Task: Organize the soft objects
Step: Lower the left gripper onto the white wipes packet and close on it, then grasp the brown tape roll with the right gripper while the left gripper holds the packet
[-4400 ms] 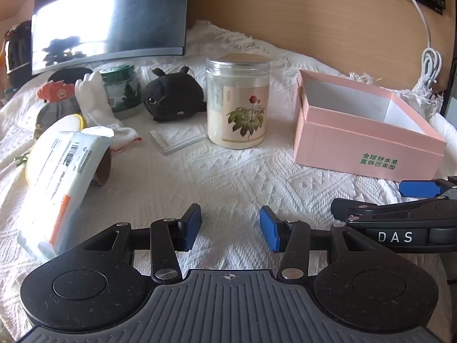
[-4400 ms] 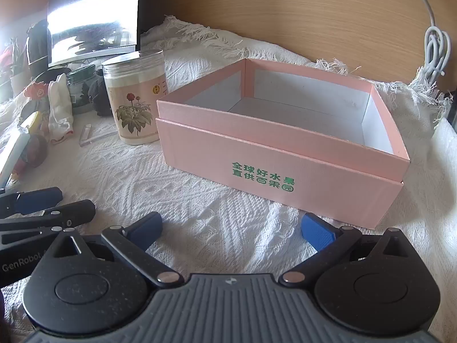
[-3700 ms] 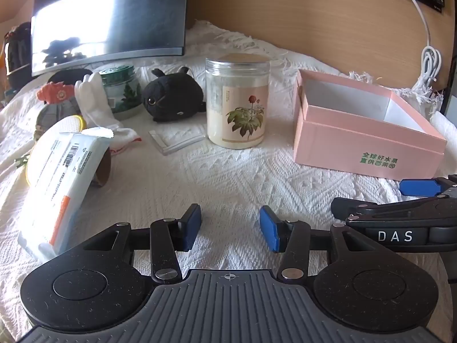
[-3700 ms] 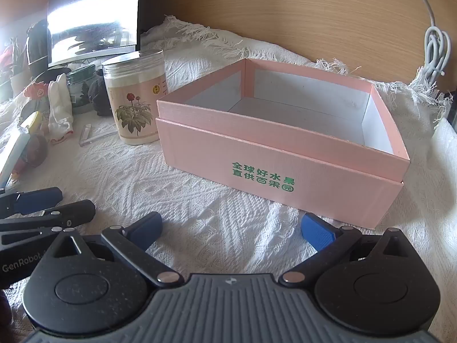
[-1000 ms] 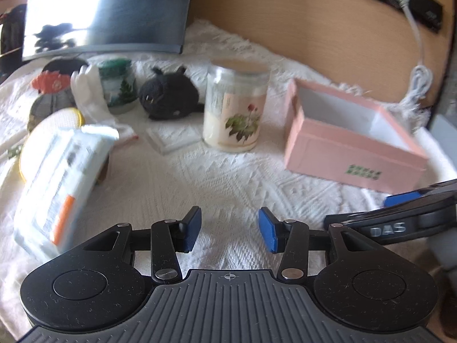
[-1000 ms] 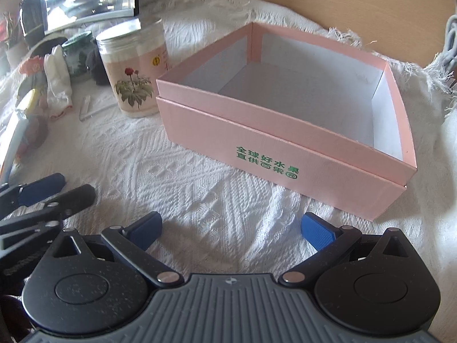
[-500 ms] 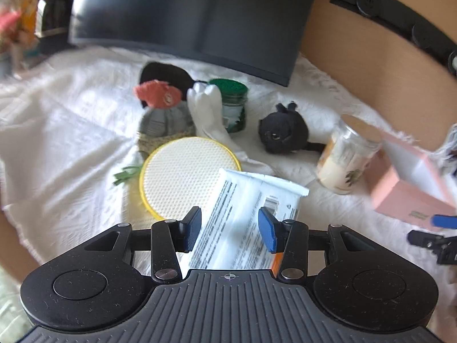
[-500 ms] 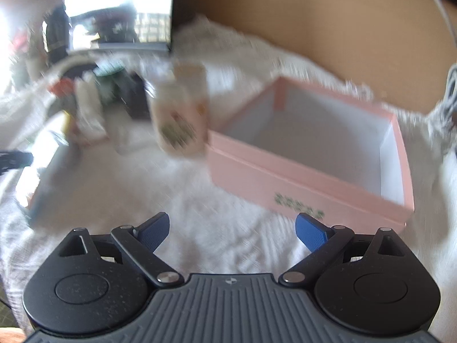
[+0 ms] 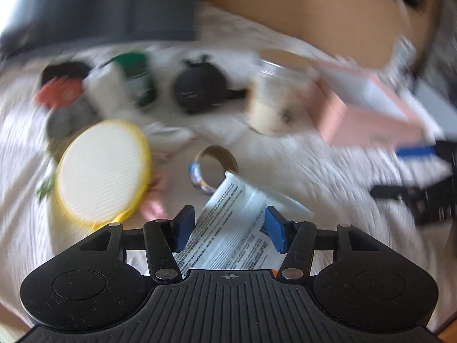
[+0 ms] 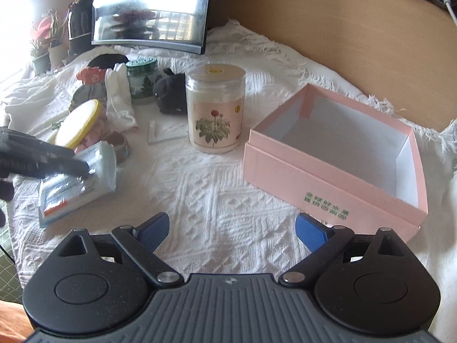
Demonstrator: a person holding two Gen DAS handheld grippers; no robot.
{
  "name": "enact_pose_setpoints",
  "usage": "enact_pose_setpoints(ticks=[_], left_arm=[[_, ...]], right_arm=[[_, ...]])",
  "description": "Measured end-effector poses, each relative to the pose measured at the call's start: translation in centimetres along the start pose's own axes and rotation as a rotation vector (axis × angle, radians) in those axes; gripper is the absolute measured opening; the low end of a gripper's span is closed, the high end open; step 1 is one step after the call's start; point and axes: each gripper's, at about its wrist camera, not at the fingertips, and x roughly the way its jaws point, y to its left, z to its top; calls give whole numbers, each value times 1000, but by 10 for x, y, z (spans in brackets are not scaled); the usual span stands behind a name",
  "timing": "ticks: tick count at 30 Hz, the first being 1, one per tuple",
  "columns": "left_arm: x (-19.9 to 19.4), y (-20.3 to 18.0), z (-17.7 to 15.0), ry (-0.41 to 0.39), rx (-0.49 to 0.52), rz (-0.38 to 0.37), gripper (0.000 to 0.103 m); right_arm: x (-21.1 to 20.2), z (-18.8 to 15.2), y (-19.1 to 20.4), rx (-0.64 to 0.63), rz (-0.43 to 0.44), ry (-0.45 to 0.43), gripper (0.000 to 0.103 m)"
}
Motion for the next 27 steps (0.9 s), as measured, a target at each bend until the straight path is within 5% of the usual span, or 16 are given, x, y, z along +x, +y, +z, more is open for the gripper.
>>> enact_pose_setpoints(ticks=[5,9,13,19,22,24,27], left_arm=[[-4,-20,-1,74,221,-30,58],[-9,-30,-4,118,306,-108,57],[-1,-41,-11,115,396,-31,61],[5,-27,-2,133,328,-67,64],[8,-23,3,147,269,-138,82],[6,-23,3,142,256,-173,82],[6,-23,4,145,298,-132,77]], right_arm=[[-2,-4,-1,8,10,4,96],[-6,-9,-2,13,6,-11,96],[-5,-13,-4,37,8,1,96],[-8,-18,-3,14,7,17,96],[-6,-21,-3,-1,2,28,96],[-6,-22,-5,11,-3,32,96],[-9,-24,-8,19,-10,30,96]])
